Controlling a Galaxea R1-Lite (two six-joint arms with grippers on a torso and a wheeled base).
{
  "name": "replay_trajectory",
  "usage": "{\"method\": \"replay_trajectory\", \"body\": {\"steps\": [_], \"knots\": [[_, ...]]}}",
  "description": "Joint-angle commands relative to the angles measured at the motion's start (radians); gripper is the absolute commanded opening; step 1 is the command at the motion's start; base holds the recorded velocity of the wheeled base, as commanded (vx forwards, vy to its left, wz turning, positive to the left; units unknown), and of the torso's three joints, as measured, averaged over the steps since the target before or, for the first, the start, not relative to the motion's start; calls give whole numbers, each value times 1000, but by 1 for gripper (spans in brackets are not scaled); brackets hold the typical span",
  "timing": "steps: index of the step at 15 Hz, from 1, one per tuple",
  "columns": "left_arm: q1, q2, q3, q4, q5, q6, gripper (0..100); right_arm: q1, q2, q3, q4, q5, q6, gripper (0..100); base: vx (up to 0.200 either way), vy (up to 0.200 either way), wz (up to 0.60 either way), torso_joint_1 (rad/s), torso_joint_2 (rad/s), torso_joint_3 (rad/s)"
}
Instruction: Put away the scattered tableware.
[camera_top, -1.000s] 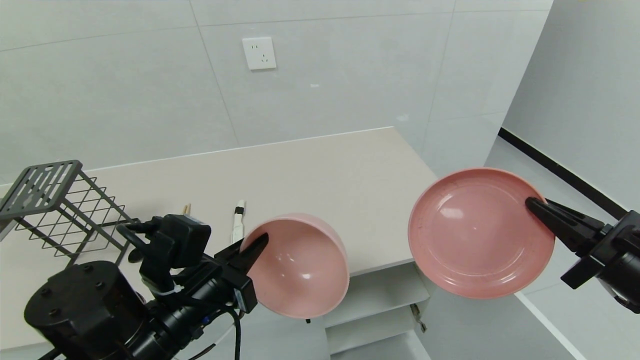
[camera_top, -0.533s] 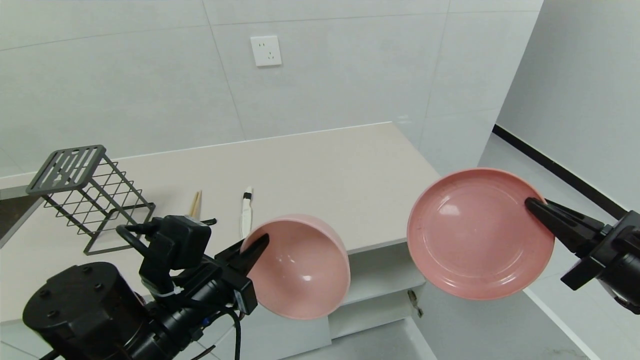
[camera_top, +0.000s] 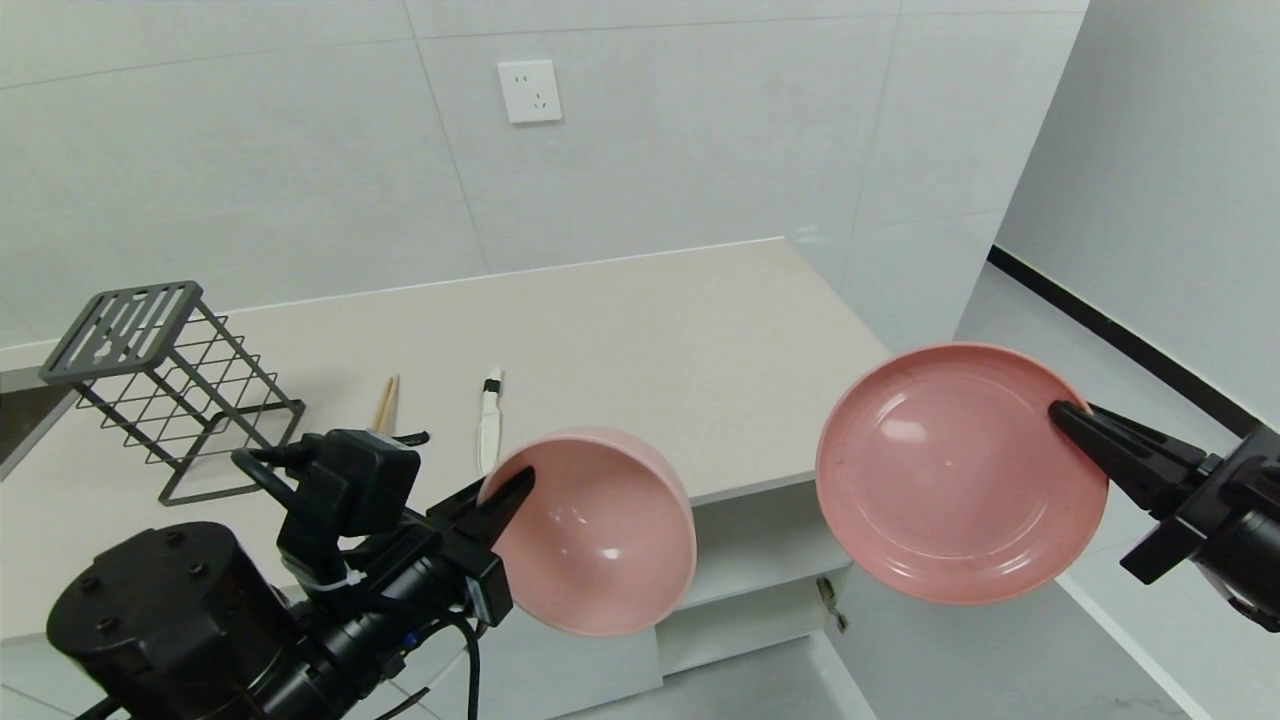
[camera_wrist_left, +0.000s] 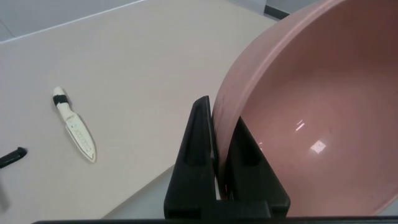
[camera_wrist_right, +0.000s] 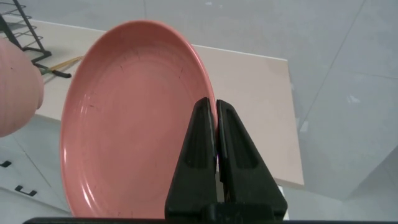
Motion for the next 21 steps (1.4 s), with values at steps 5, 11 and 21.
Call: {"method": "replay_trajectory", "body": {"steps": [5,11,21], "knots": [[-1,8,6,-2,0,0,0,0,6,4,-2,1,0,0,0,0,0,-196,398,189],[-12,11,12,-2,0,0,0,2,6,5,-2,1,0,0,0,0,0,-275,547,260],[-12,10,20,-2,0,0,0,2,6,5,-2,1,0,0,0,0,0,-270,518,249]]}}
